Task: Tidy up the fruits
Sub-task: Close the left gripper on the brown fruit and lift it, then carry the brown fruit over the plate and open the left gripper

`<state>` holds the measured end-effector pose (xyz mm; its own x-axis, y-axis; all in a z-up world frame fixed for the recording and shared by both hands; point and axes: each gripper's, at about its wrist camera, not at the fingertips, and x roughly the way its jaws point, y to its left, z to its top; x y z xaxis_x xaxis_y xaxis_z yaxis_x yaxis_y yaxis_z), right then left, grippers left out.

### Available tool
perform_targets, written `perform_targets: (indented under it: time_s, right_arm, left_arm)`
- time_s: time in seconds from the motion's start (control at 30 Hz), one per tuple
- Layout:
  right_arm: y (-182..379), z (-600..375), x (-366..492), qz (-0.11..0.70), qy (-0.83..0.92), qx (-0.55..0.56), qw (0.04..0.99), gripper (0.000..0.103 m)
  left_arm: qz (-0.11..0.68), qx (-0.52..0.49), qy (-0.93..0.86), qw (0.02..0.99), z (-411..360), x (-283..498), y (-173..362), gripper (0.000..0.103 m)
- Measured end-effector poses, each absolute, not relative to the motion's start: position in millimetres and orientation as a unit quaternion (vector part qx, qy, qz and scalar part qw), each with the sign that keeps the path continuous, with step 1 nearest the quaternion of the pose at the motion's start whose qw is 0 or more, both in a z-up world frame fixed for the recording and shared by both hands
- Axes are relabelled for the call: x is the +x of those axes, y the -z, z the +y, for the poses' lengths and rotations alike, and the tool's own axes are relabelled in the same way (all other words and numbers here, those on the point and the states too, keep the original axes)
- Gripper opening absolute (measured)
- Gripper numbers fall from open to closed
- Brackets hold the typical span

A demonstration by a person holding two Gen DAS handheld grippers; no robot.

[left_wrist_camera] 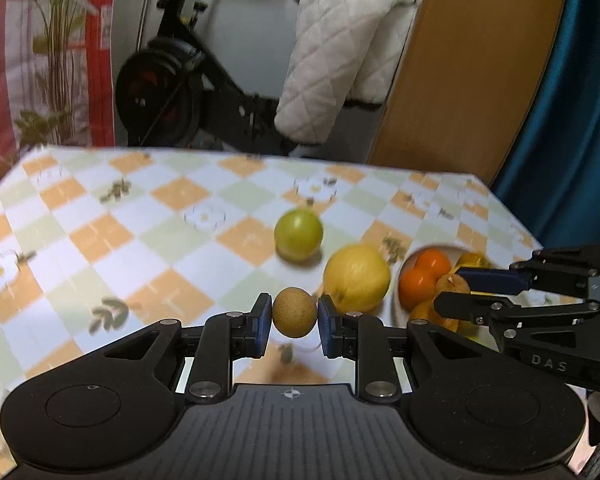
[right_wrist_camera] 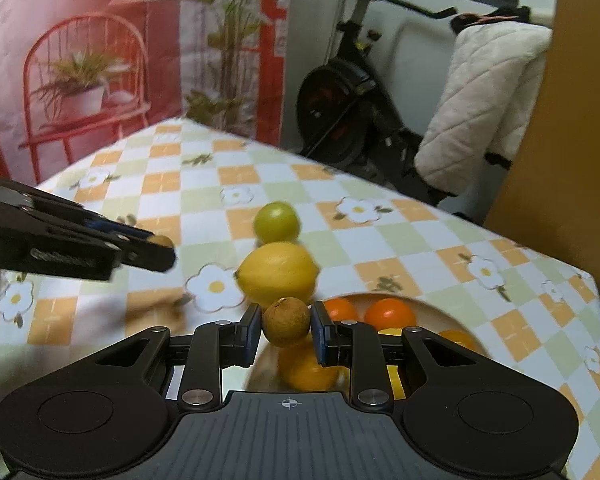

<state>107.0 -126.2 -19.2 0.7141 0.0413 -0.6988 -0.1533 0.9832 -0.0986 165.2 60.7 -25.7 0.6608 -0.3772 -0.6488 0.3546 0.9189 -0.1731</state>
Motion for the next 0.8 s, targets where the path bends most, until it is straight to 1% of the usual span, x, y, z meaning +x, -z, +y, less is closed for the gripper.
perform_targets:
  time_s: [0.23, 0.43, 0.6, 0.8]
  right_arm:
    - [1.5, -161.6, 93.9, 0.343, -0.022, -0.043, 0.938, 0.024]
    - [-16.1, -198.9, 84.5, 0.312, 0.008, -0.023, 0.950, 0.024]
    - [-17.3, -229.9, 74.8, 0.303, 0.030, 0.000, 0.952, 0.024]
    - [4.1, -258.9, 63.4, 0.319, 0.045, 0.025, 0.946, 0.024]
  left_arm:
    - [0.327, -0.012, 0.210, 0.921, 45.7, 158.2, -14.0, 0.026]
    - [0.313, 0.001, 0.237, 0.920, 11.2, 161.1, -29.7, 0.026]
    - [0.317, 0.025, 0.267, 0.910, -26.4, 162.2, -25.0, 0.026]
    - [0.337, 0.054, 0.304, 0.890, -67.1, 160.9, -6.4, 0.026]
